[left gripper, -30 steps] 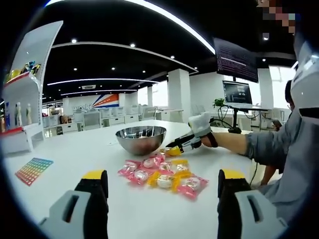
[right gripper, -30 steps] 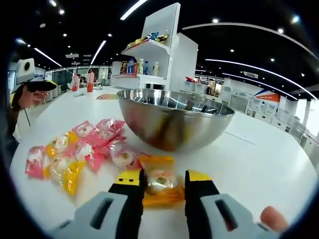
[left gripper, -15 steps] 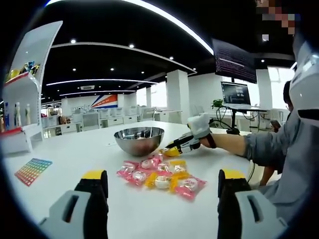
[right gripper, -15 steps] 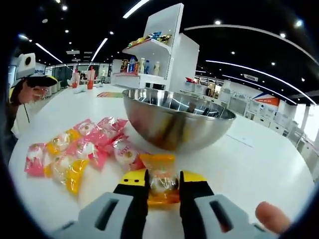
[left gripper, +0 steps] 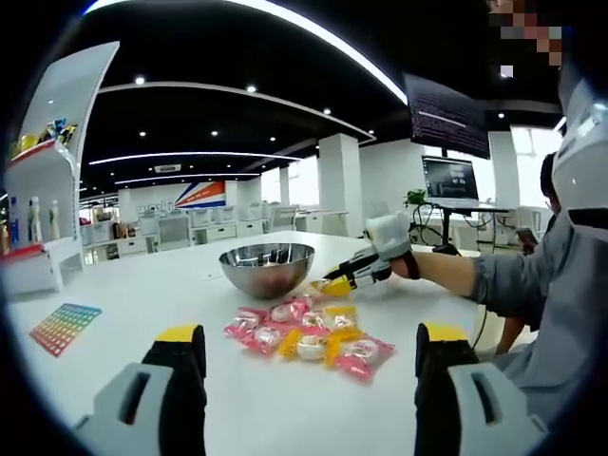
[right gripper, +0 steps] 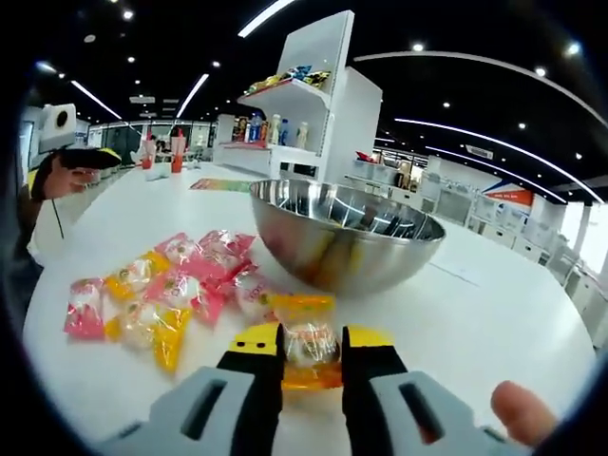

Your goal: Pick up the marshmallows scattered on the table and place them into the bowl on the table

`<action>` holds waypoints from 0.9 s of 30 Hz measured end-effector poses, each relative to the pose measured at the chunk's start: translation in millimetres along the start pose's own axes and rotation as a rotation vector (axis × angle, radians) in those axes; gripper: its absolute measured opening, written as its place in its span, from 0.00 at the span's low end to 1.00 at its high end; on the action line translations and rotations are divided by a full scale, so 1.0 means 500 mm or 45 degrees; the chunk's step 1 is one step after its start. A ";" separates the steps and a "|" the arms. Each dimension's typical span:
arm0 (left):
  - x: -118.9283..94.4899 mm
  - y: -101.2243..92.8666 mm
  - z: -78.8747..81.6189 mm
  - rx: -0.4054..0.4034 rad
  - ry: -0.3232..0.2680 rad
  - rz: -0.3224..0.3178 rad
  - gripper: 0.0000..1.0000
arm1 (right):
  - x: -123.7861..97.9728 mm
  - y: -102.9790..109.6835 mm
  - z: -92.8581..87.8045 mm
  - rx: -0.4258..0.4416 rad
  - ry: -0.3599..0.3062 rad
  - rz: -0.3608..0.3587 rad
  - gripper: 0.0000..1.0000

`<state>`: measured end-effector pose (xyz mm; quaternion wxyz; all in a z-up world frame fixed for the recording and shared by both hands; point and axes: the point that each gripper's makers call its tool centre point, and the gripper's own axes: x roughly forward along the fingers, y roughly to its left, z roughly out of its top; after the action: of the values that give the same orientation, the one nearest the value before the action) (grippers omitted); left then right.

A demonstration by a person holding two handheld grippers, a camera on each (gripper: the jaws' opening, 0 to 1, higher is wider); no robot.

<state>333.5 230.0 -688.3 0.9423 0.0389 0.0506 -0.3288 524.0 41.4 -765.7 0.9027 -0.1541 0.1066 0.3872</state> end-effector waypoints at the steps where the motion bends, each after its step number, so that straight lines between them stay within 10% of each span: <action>1: 0.000 0.000 0.000 -0.001 0.000 -0.001 0.91 | -0.013 0.008 0.004 0.005 -0.008 0.000 0.20; 27: 0.005 0.007 0.005 0.022 0.009 -0.001 0.91 | -0.153 0.077 0.107 0.007 -0.202 0.005 0.20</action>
<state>337.9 230.8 -685.8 0.9415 0.0480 0.0513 -0.3295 447.9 34.8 -699.6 0.9080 -0.1203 0.0362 0.3996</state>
